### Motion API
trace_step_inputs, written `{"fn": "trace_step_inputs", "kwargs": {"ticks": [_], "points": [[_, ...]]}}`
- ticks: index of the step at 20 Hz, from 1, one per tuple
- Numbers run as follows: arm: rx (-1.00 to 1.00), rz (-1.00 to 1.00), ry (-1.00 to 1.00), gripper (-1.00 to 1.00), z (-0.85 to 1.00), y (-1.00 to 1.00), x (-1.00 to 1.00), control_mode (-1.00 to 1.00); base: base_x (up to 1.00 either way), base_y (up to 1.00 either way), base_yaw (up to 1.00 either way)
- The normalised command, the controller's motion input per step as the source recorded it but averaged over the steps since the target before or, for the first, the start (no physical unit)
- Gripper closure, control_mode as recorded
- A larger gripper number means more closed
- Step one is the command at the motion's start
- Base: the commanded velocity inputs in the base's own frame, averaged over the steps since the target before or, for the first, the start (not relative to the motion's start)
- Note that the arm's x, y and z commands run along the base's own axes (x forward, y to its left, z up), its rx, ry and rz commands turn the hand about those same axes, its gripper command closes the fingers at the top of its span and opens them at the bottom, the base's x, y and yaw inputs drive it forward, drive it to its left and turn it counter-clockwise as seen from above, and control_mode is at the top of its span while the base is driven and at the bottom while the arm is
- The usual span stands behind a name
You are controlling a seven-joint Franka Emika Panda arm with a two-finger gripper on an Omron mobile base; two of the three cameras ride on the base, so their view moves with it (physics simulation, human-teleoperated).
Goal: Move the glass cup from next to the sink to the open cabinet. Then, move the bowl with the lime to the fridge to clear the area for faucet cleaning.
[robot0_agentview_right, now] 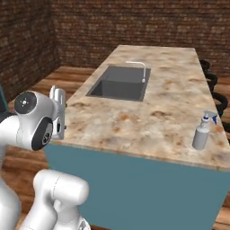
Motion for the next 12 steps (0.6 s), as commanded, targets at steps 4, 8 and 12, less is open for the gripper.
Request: {"fn": "trace_step_inputs", "kwargs": {"ticks": [4, 8, 12], "points": [[0.0, 0.0, 0.0, -1.0, 0.0, 0.0, 0.0, 1.0, 0.06, 0.45, -0.18], [0.0, 0.0, 0.0, -1.0, 0.0, 0.0, 0.0, 1.0, 0.13, 0.92, -0.01], [0.0, 0.0, 0.0, -1.0, 0.0, 0.0, 0.0, 1.0, 0.56, 0.47, 0.0]]}}
